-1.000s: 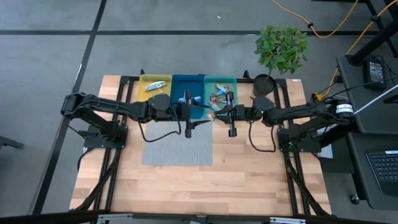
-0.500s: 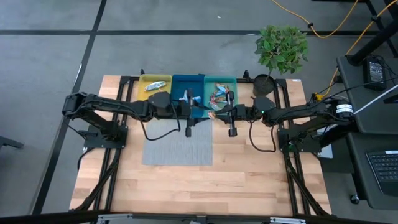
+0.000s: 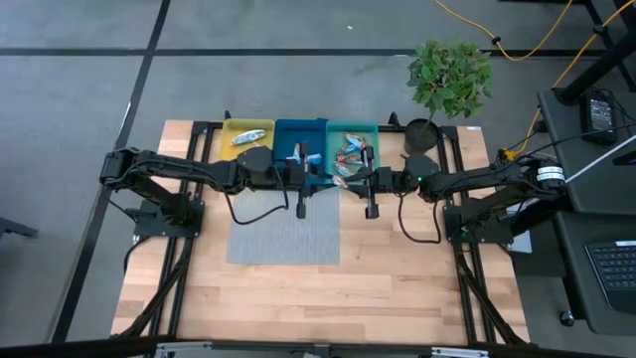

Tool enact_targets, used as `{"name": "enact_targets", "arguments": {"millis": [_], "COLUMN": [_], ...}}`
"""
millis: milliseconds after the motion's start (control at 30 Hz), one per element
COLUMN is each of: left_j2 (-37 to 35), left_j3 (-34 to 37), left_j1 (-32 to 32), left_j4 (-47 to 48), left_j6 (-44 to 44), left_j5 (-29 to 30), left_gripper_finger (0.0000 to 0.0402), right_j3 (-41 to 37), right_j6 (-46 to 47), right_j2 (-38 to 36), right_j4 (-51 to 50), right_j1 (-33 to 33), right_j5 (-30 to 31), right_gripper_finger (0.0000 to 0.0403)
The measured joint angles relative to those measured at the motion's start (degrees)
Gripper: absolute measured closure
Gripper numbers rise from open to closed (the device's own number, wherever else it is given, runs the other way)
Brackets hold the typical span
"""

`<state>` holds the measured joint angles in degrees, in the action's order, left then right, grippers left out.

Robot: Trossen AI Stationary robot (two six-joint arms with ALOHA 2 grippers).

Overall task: Pick and place Granola Bars by type
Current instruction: Put the orange granola bar into the yellow bin

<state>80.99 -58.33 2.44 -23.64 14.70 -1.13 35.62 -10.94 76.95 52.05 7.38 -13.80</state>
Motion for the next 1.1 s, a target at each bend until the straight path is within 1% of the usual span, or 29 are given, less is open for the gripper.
{"name": "enact_targets", "arguments": {"millis": [133, 267, 533, 700, 833, 967, 1100], "left_j2": [0.0, 0.0, 0.0, 0.0, -0.7, -2.9, -5.8], "left_j3": [0.0, 0.0, 0.0, 0.0, -0.1, 0.0, 0.0], "left_j1": [0.0, 0.0, 0.0, 0.0, -0.1, 0.0, 0.0], "left_j4": [0.0, 0.1, 1.2, 2.9, 4.8, 7.6, 12.5], "left_j6": [0.0, 0.0, 0.9, 1.4, 3.1, 3.6, 3.5], "left_j5": [0.0, 0.0, 1.6, 1.8, 4.4, 6.5, 10.8], "left_gripper_finger": [0.0390, 0.0390, 0.0395, 0.0397, 0.0396, 0.0398, 0.0397], "right_j3": [0.0, 0.0, 0.0, 0.0, 0.0, 0.0, 0.0], "right_j6": [0.0, -0.3, -2.0, -5.4, -7.3, -7.6, -7.6], "right_j2": [0.0, 0.0, 0.0, -0.7, -2.8, -5.4, -7.8], "right_j4": [0.0, 0.0, -0.3, -2.3, -6.4, -10.8, -15.8], "right_j1": [0.0, 0.0, 0.0, 0.0, 0.0, 0.0, -0.2], "right_j5": [0.1, 0.2, 0.3, 0.4, 0.6, 0.5, 0.2], "right_gripper_finger": [0.0339, 0.0328, 0.0325, 0.0325, 0.0324, 0.0324, 0.0324]}}
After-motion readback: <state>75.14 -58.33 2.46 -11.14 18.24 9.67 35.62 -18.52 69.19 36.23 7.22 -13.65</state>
